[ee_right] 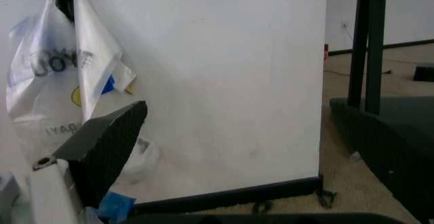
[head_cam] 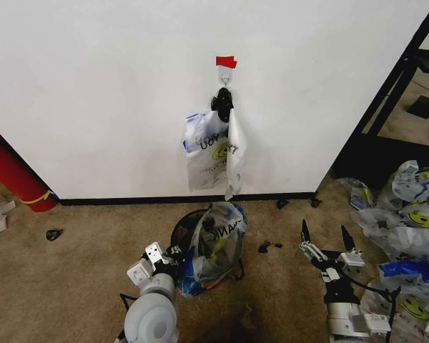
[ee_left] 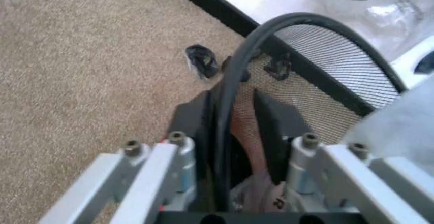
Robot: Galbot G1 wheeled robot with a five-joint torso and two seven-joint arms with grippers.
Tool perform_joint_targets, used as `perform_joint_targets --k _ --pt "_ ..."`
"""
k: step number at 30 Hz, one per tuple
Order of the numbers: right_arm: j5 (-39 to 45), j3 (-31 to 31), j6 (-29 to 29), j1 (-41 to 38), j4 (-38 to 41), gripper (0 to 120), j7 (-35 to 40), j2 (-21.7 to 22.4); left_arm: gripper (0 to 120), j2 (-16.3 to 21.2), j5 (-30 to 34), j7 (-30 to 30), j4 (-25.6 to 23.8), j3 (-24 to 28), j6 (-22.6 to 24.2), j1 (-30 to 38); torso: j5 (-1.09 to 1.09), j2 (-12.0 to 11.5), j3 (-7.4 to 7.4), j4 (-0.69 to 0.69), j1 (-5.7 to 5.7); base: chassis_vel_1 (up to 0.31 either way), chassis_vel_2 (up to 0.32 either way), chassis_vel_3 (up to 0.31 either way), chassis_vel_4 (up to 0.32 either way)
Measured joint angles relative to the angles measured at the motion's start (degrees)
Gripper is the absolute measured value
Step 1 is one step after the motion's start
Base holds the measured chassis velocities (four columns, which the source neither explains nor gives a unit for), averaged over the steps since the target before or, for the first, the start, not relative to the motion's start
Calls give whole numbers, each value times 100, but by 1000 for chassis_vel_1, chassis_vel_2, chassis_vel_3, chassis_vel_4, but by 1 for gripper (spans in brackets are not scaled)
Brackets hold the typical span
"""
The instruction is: Pick up the garbage bag from the wall and place it over the trash bin.
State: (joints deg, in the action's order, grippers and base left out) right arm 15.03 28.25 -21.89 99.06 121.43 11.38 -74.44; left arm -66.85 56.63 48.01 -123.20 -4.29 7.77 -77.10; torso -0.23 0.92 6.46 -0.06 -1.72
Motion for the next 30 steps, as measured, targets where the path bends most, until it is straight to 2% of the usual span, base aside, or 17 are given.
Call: perform_joint_targets --k 1,3,8,9,12,13,14,15,16,19,21,23,26,30 --pt "-16 -14 23 -11 6 100 13 0 36 16 -3 -49 -44 -9 41 -16 0 0 0 0 0 0 0 0 0" --pt "-24 -21 38 -17 9 100 21 0 39 27 -12 -86 -79 -15 69 -26 0 0 0 1 0 0 0 0 0" --pt "-3 -129 332 -31 82 100 133 52 61 212 -279 -271 -348 -84 197 -41 0 0 0 0 0 0 0 0 0" --pt "-3 -129 332 -31 82 100 133 52 61 212 -279 -271 -348 -84 197 -41 0 0 0 0 0 0 0 0 0" --pt "89 -221 671 -40 179 100 186 147 71 393 -462 -361 -505 -128 268 -42 0 0 0 1 -1 0 0 0 0" --pt "263 -328 1118 -39 322 100 208 273 79 556 -774 -484 -624 -133 321 -90 0 0 0 -2 -1 0 0 0 0" --pt "441 -440 1560 -74 454 100 255 370 83 661 -1112 -573 -717 -139 355 -192 -2 0 0 -2 -1 0 0 0 0" --pt "441 -440 1560 -74 454 100 255 370 83 661 -1112 -573 -717 -139 355 -192 -2 0 0 -2 -1 0 0 0 0" --pt "707 -615 2072 -171 595 100 311 482 88 764 -1505 -667 -845 -176 371 -324 -1 0 0 1 0 0 0 0 0" --pt "1241 -910 2893 -386 866 100 403 645 98 981 -1954 -789 -1034 -195 384 -424 -1 0 0 6 0 0 0 0 0" --pt "1493 -1048 3245 -473 993 100 537 651 99 1116 -2022 -858 -1048 -133 393 -307 -2 0 0 -4 -1 0 0 0 0" --pt "1589 -1164 3425 -590 1009 100 644 650 100 1174 -2056 -905 -1061 -123 393 -281 -4 0 0 -8 -1 0 0 0 0" --pt "1839 -1630 4100 -1216 933 100 1119 607 100 1250 -2096 -941 -1122 -150 391 -315 -2 0 1 4 -1 0 0 0 0" --pt "2188 -1986 4713 -1763 773 100 1635 472 100 1297 -2112 -960 -1198 -178 415 -349 -2 0 1 1 -1 0 0 0 0"
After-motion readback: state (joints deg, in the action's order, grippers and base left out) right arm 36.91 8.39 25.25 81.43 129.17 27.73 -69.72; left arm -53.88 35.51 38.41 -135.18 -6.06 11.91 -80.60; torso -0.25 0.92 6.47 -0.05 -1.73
